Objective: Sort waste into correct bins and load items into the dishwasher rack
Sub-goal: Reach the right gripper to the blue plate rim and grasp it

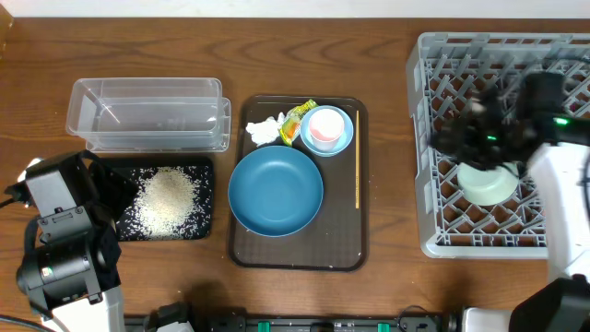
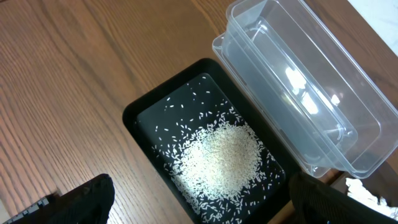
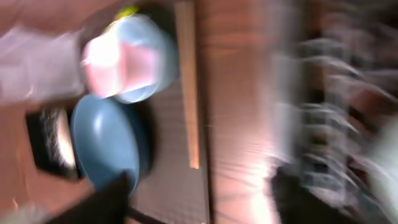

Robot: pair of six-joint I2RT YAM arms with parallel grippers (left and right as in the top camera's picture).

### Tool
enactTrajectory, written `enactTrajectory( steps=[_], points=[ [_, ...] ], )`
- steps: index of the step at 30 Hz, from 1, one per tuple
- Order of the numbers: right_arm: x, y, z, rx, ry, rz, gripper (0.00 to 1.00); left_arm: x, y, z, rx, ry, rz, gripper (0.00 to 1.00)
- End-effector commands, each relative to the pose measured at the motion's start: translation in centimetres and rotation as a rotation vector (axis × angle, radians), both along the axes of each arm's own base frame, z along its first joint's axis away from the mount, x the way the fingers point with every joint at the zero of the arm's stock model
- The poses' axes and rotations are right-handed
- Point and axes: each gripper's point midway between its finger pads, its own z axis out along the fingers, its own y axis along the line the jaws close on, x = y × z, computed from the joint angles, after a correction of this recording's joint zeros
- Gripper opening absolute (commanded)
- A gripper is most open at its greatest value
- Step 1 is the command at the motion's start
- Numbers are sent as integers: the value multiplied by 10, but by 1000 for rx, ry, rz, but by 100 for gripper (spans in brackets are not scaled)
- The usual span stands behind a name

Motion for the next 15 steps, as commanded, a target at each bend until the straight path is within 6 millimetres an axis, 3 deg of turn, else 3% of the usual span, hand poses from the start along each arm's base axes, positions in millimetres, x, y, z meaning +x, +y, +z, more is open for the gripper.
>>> enactTrajectory(
  steps=[1,4,8,12,15],
  points=[
    [-5,73,25,80,-118,240,83,-1,3,3,7,-3,12,92],
    [-12,129,29,50,-192,369,91,-1,3,3,7,-3,12,92],
    [-25,193,21,-65,-269,463,97,-1,3,3,7,-3,12,92],
    [-48,254,-5,-211,-344,546,96,-1,3,3,7,-3,12,92],
    [-64,285,-29,-279,-366,591,96,-1,3,3,7,-3,12,92]
  ],
)
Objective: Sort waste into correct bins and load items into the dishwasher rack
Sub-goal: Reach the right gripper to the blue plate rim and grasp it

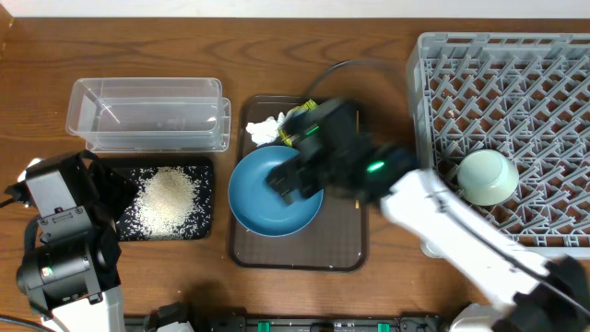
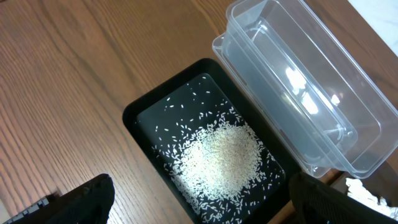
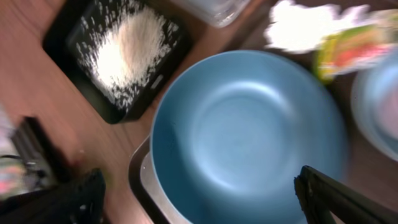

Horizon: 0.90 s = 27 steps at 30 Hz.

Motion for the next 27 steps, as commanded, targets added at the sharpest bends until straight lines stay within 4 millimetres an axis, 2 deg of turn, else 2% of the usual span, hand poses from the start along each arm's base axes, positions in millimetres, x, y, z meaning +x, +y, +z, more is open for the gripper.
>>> enactTrajectory(
  steps=[1,3,7,11,14,17,23,27],
  points=[
    [-1,17,-30,-134,-72,-59,96,-1,3,3,7,-3,12,93],
    [-14,34,-49,-168,-60,-9,93,-1,3,3,7,-3,12,93],
    [-31,51,-81,-257,-45,101,93,-1,3,3,7,-3,12,92],
    [-41,66,-91,-292,-42,162,89,-1,3,3,7,-3,12,92],
    [-49,75,-98,-305,-51,198,80,-1,3,3,7,-3,12,92],
    [-54,76,-113,-354,-66,205,66,-1,3,3,7,-3,12,93],
    [-65,73,-148,-438,-46,214,56,-1,3,3,7,-2,12,92],
    [-64,75,-145,-436,-49,209,42,-1,3,2,6,0,12,93]
  ],
)
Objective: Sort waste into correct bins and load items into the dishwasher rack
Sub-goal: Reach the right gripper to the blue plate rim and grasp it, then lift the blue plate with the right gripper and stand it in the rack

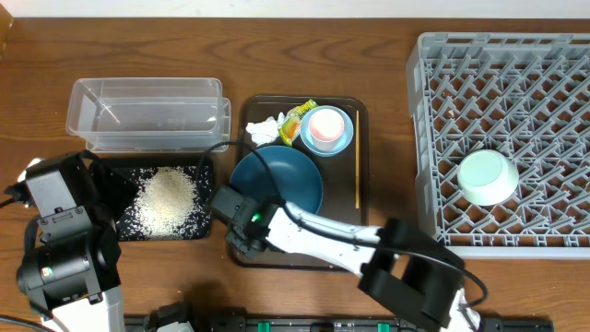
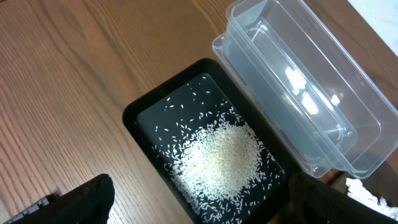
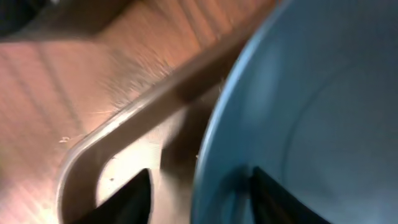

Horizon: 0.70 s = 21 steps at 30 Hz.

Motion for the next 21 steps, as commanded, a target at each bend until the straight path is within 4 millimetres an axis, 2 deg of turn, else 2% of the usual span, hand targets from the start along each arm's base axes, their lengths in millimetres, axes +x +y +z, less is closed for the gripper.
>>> enactTrajectory(
  steps=[1,8,9,13,16,19,21],
  points=[
    [7,7,13,13,-34,-12,39,0,3,2,6,1,12,93],
    [19,22,60,28,-69,-21,3,0,3,2,5,2,12,92],
    [21,24,69,35,-71,-22,1,0,3,2,6,2,12,93],
    [26,30,100,56,-82,-26,1,0,3,1,5,3,12,92],
    [37,28,126,68,-95,-51,1,0,3,1,5,3,12,93],
    [65,4,156,44,-145,-167,1,0,3,1,4,6,12,92],
    [90,-20,183,41,-184,-246,1,0,3,0,4,8,12,92]
  ],
)
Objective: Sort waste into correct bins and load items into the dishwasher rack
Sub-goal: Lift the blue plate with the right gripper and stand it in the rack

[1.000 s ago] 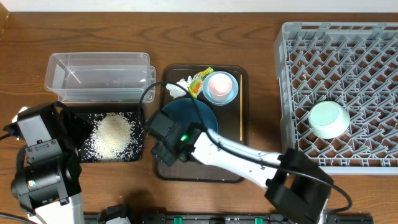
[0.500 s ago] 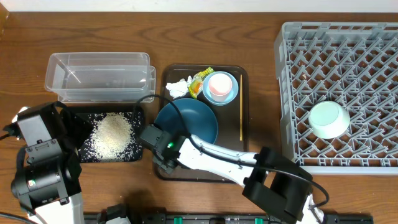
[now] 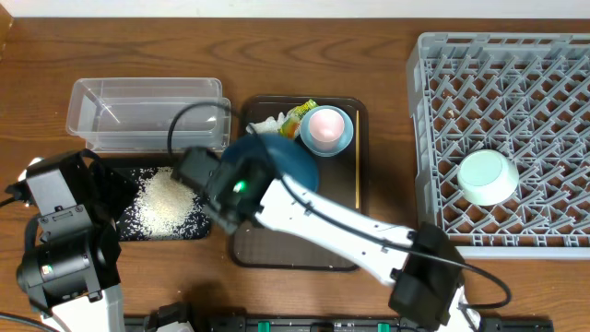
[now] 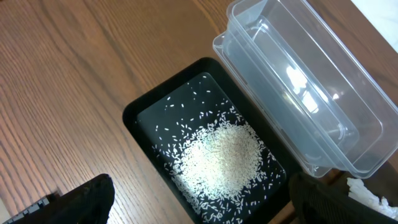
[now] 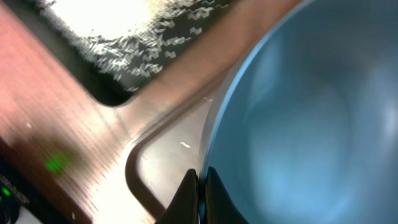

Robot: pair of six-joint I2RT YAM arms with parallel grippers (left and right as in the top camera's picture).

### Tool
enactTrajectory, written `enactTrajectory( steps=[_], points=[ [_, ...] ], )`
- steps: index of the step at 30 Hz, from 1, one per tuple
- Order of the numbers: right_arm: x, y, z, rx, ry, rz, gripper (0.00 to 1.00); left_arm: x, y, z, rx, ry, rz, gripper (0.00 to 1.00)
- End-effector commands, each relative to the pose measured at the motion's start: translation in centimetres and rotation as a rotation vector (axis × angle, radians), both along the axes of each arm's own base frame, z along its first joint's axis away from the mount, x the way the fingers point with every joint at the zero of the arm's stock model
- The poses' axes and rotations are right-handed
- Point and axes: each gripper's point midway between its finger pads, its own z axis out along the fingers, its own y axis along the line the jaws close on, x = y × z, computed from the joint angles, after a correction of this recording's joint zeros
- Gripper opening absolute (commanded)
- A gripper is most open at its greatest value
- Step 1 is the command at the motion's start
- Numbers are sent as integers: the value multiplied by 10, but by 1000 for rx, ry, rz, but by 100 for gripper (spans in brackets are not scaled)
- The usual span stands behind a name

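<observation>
My right gripper (image 5: 200,186) is shut on the left rim of the blue bowl (image 5: 298,124). In the overhead view the blue bowl (image 3: 286,161) hangs tilted over the far left part of the brown tray (image 3: 295,244), half hidden by the right gripper (image 3: 230,184). On the tray's far end are a pink cup in a small blue bowl (image 3: 324,129), a white tissue (image 3: 265,127), a yellow-green wrapper (image 3: 297,115) and a chopstick (image 3: 358,175). The left gripper (image 4: 199,211) is open above the black bin with rice (image 4: 217,155).
A clear plastic bin (image 3: 147,115) stands behind the black rice bin (image 3: 166,198). The grey dish rack (image 3: 502,92) at the right holds a pale green bowl (image 3: 487,175). The right arm stretches across the tray from the front right. The left arm's base (image 3: 60,240) sits front left.
The right gripper's fingers stood either side of the blue bowl's near-left rim; now they are shut on it. The bowl is off the tray's middle, shifted far-left and tilted. Left arm unchanged.
The right gripper was over the rack beside the pale green bowl, which stays there. Then it hung above the blue bowl on the tray, then straddled the bowl's rim. Now it grips that rim with the bowl raised toward the bins. The left arm never moved.
</observation>
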Motion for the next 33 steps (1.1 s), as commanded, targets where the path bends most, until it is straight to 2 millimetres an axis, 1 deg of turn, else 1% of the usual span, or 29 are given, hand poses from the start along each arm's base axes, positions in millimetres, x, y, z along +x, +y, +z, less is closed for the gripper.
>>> enactTrajectory(
  steps=[1,4,5,8,9,11,12,14,16,17,20,22,27,30,33],
  points=[
    [62,-39,59,52,-135,-190,1,0,3,2,6,1,12,93],
    [95,-79,95,112,-154,-296,1,0,3,2,6,1,12,92],
    [108,-98,109,150,-155,-343,1,0,3,2,6,1,12,93],
    [136,-152,138,240,-143,-443,1,0,3,2,6,1,12,92],
    [146,-176,147,280,-128,-482,1,0,3,2,6,1,12,92],
    [160,-215,158,341,-108,-541,1,0,3,2,6,1,12,92],
    [167,-237,163,374,-99,-574,1,0,3,2,6,1,12,92],
    [179,-278,169,436,-83,-622,1,0,3,2,6,1,12,92],
    [186,-315,173,508,-60,-664,1,0,3,2,6,1,12,92],
    [189,-337,175,555,-48,-684,1,0,3,2,6,1,12,92],
    [192,-384,182,684,-29,-723,1,0,3,2,6,1,12,93],
    [189,-413,189,796,-30,-709,1,0,3,2,6,1,12,92],
    [175,-467,200,1025,-60,-668,1,0,3,2,6,1,12,92],
    [163,-500,196,1124,-82,-692,1,0,3,2,6,1,12,92],
    [150,-522,191,1246,-103,-677,1,0,3,2,6,1,12,93]
  ],
)
